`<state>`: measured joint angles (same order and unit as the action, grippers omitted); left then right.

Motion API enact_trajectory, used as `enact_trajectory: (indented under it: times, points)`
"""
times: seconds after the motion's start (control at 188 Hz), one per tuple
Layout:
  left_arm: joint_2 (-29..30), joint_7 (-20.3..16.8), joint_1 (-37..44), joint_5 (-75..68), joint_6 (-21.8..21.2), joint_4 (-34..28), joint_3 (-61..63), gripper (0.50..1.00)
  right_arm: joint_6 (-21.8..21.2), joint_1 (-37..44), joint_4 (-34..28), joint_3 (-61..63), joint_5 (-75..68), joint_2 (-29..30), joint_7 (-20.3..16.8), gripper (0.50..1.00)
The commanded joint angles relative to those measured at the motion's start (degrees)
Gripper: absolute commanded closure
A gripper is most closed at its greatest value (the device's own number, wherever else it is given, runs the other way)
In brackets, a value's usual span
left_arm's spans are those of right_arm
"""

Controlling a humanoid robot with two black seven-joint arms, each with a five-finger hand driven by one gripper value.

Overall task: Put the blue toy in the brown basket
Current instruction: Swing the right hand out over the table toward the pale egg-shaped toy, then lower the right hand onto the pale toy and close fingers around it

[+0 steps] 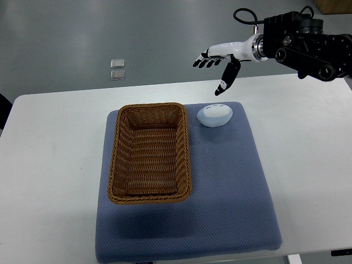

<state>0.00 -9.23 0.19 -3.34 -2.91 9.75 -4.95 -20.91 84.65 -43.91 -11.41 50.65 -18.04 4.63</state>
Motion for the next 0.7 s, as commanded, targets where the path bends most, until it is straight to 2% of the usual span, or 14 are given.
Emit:
enact_trajectory:
  times: [0.0,0.695]
  points:
    - [0.0,0.0,0.0,0.0,0.0,0.1,-0.1,0.500,0.6,-0.4,-0.3,-1.2,0.1,0.4,-1.0,0.589]
    - [0.0,0.0,0.0,0.0,0.0,0.0,0.0,0.500,6.5,-7.9,1.6,-1.8,2.3,3.2,-1.4,0.591]
